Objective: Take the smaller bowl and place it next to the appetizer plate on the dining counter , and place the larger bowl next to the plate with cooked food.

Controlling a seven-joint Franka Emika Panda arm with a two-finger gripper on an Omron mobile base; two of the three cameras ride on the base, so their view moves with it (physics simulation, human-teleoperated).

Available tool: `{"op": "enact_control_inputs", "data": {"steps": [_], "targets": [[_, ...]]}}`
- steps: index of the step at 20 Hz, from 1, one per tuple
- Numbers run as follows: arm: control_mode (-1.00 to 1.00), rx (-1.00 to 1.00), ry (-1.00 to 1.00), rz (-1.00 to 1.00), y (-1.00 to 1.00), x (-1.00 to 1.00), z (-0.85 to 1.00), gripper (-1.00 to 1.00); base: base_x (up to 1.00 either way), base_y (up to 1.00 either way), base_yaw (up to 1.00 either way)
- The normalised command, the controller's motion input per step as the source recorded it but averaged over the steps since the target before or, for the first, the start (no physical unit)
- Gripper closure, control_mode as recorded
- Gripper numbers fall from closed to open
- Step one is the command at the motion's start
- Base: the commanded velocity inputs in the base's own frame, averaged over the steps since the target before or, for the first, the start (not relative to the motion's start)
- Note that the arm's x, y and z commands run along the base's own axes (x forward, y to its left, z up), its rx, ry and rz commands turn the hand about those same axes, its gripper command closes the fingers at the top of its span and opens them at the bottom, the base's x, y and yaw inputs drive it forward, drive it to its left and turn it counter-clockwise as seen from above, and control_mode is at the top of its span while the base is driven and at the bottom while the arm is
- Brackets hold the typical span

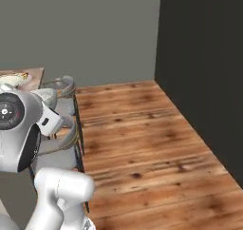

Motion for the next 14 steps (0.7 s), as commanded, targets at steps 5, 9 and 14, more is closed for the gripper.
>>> {"op": "enact_control_inputs", "data": {"steps": [5,9,14], "targets": [[1.0,0.0,0.0,0.0,0.0,0.0,0.0,1.0,0.92,-0.38,0.69],[1.0,0.0,0.0,0.0,0.0,0.0,0.0,1.0,0.6,-0.61,0.67],[1.0,0.0,0.0,0.0,0.0,0.0,0.0,1.0,0.18,-0.85,0.63]]}}
